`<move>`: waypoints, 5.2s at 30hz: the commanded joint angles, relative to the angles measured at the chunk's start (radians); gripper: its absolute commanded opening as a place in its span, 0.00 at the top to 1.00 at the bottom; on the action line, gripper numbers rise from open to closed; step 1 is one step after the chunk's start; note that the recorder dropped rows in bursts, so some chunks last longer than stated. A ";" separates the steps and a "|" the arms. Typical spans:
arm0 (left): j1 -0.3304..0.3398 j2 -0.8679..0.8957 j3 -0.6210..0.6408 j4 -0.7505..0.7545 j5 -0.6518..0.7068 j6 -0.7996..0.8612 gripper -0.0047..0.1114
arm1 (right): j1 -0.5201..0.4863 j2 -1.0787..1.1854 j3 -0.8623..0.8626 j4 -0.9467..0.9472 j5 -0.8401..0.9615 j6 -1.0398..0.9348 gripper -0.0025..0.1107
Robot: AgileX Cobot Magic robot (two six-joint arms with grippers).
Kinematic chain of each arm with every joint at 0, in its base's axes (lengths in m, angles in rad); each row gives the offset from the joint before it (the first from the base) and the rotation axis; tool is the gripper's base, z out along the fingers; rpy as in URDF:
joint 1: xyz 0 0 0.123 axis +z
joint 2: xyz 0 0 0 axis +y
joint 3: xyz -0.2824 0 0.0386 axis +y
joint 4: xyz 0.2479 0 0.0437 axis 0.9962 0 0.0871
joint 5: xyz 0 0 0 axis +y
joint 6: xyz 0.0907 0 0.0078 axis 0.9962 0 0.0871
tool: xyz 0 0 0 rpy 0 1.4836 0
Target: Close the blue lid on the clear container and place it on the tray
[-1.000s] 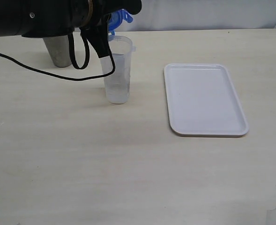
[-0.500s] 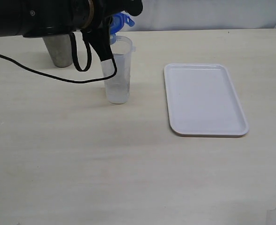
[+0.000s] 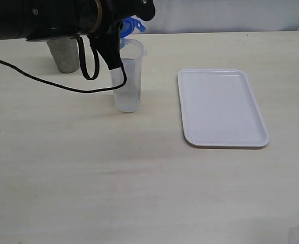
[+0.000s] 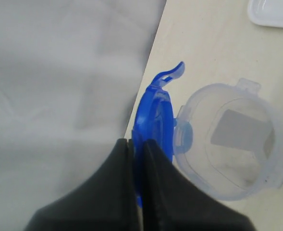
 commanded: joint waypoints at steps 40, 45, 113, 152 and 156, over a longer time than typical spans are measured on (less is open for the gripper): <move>-0.054 -0.008 0.001 -0.300 0.044 0.293 0.96 | 0.000 -0.004 0.001 0.006 -0.002 0.000 0.86; -0.054 -0.006 0.001 -0.320 0.046 0.293 0.96 | 0.000 -0.004 0.001 0.006 -0.002 0.000 0.86; -0.054 0.030 0.001 -0.491 0.043 0.472 0.96 | 0.000 -0.004 0.001 0.006 -0.002 0.000 0.86; -0.054 0.030 0.001 -0.489 0.070 0.500 0.96 | 0.000 -0.004 0.001 0.006 -0.002 0.000 0.86; -0.054 0.030 0.001 -0.489 0.065 0.500 0.96 | 0.000 -0.004 0.001 0.006 -0.002 0.000 0.86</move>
